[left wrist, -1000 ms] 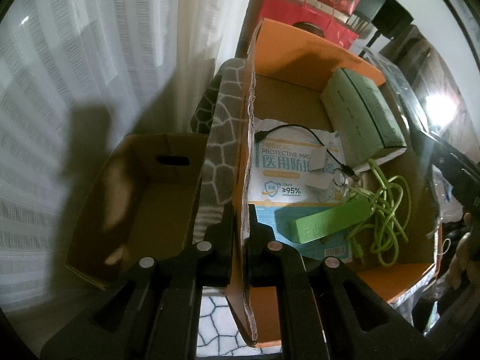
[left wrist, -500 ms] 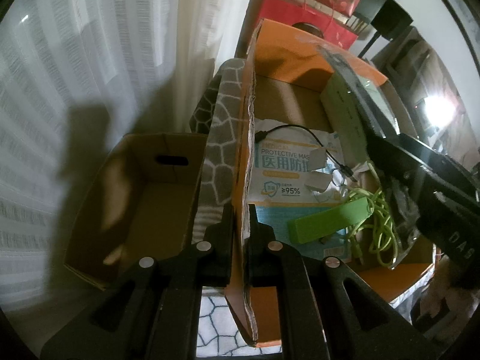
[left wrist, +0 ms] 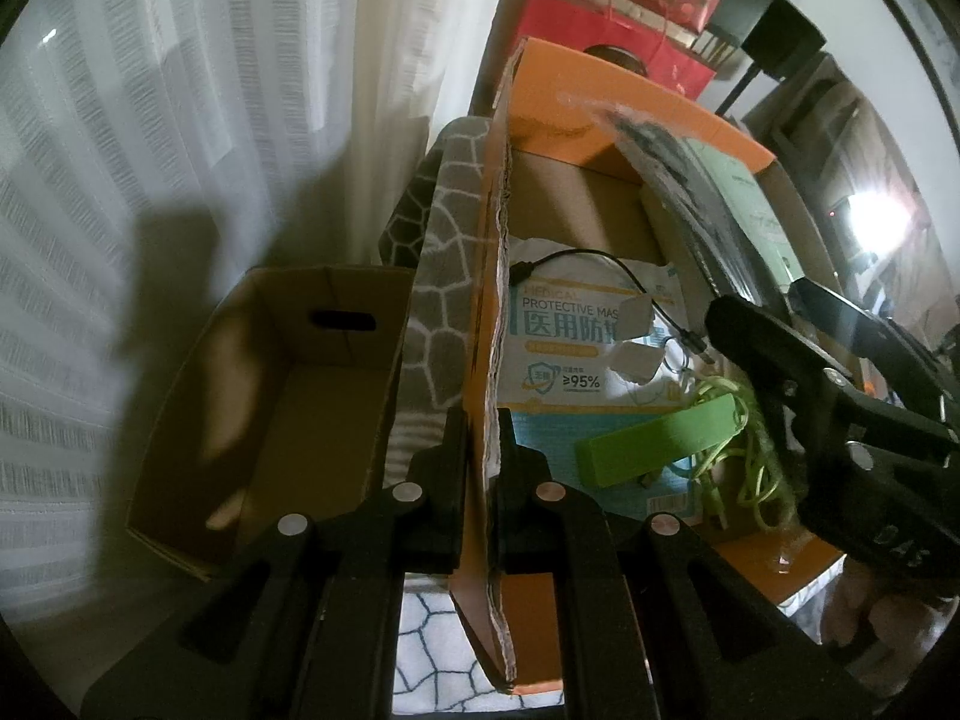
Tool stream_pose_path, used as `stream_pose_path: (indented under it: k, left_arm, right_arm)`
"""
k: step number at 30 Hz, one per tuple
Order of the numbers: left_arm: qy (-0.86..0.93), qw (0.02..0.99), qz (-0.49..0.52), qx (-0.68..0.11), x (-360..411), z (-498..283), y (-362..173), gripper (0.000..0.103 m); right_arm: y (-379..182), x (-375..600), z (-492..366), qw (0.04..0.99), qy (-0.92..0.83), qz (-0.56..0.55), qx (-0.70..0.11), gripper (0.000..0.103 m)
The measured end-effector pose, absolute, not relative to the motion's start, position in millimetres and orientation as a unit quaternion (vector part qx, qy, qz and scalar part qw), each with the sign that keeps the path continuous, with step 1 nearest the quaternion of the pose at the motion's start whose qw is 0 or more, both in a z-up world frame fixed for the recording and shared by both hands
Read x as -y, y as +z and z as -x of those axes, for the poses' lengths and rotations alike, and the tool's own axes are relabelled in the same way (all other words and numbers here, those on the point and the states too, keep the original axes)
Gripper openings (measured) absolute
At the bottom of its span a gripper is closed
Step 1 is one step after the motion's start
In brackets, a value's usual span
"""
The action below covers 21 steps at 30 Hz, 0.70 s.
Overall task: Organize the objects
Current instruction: 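Lower the black mask into the box and open the right tool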
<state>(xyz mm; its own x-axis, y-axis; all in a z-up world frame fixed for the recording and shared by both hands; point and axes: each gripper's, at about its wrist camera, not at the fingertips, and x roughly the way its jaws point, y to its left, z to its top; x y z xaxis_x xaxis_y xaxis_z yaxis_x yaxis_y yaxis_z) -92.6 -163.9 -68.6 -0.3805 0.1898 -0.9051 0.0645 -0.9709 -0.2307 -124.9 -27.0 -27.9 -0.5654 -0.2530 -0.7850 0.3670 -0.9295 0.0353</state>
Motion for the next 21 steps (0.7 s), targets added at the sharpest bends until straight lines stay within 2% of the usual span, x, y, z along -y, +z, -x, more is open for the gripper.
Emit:
stream_pose_path:
  k: [21]
  left_arm:
    - [0.820,0.036,0.560,0.113,166,94,-73,0.007]
  right_arm:
    - [2,-17,113,0.152,-0.900,-0.404,-0.049,0.094]
